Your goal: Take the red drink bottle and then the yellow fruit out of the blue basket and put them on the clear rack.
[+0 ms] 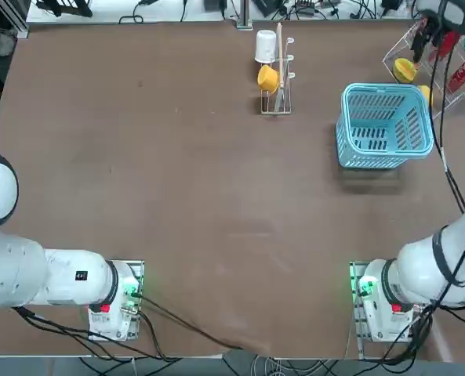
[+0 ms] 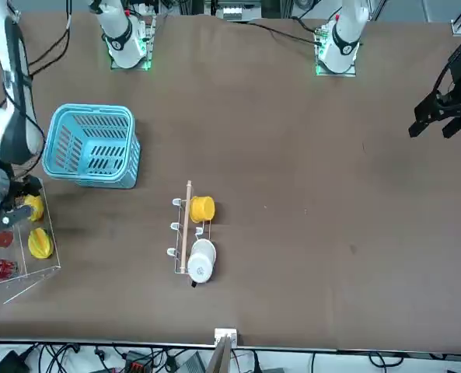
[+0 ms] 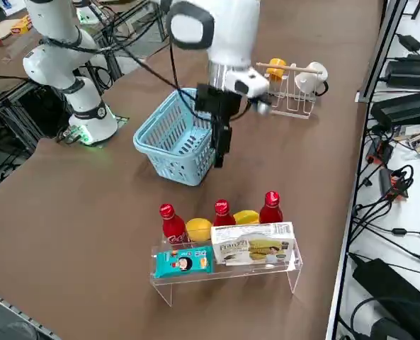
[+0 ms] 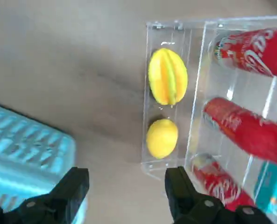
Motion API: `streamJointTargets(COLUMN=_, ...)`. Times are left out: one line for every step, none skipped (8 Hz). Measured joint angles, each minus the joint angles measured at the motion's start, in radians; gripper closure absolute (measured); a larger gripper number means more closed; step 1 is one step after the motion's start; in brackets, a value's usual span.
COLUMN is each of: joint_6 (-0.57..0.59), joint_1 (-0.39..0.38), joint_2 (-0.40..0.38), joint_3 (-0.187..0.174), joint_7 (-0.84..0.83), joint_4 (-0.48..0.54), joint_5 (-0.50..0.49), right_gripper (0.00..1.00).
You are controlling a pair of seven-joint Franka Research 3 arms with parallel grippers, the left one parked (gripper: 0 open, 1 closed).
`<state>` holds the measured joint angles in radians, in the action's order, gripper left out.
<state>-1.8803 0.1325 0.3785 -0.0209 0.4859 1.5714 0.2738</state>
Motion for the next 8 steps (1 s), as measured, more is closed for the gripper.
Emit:
streamJointTargets(joint_6=0.039, joint_1=-0.001, joint_2=-0.045, joint_3=0.0, joint_7=-0.049, joint_4=0.0, joint_5=-0.079, right_gripper=0.0)
streamJointTargets(joint_6=0.073, joint_1=-0.001, joint_2=-0.088, joint_3=0.0, joint_7=-0.091, joint_4=0.0, joint_5=-0.151, right_gripper=0.0)
streamJointTargets(joint_6=0.092, joint_1=-0.005, joint_2=-0.123, joint_3=0.0, joint_7=-0.134, joint_4=0.0, joint_5=-0.189, right_gripper=0.0)
streamJointTargets(joint_6=0.11, joint_1=-0.02, joint_2=-0.154, joint_3=0.001, joint_7=-0.189, joint_4=0.0, joint_5=-0.2, right_gripper=0.0)
streamJointTargets(joint_6=0.14, joint_1=-0.045, joint_2=-0.186, joint_3=0.003, joint_7=-0.25, joint_4=-0.001, joint_5=-0.201, right_gripper=0.0)
streamJointTargets(joint_6=0.173, joint_1=-0.075, joint_2=-0.221, joint_3=0.004, joint_7=-0.314, joint_4=-0.001, joint_5=-0.203, right_gripper=0.0)
streamJointTargets(joint_6=0.203, joint_1=-0.108, joint_2=-0.257, joint_3=0.006, joint_7=-0.377, joint_4=-0.001, joint_5=-0.204, right_gripper=0.0)
streamJointTargets(joint_6=0.241, joint_1=-0.138, joint_2=-0.293, joint_3=0.007, joint_7=-0.426, joint_4=-0.001, joint_5=-0.204, right_gripper=0.0)
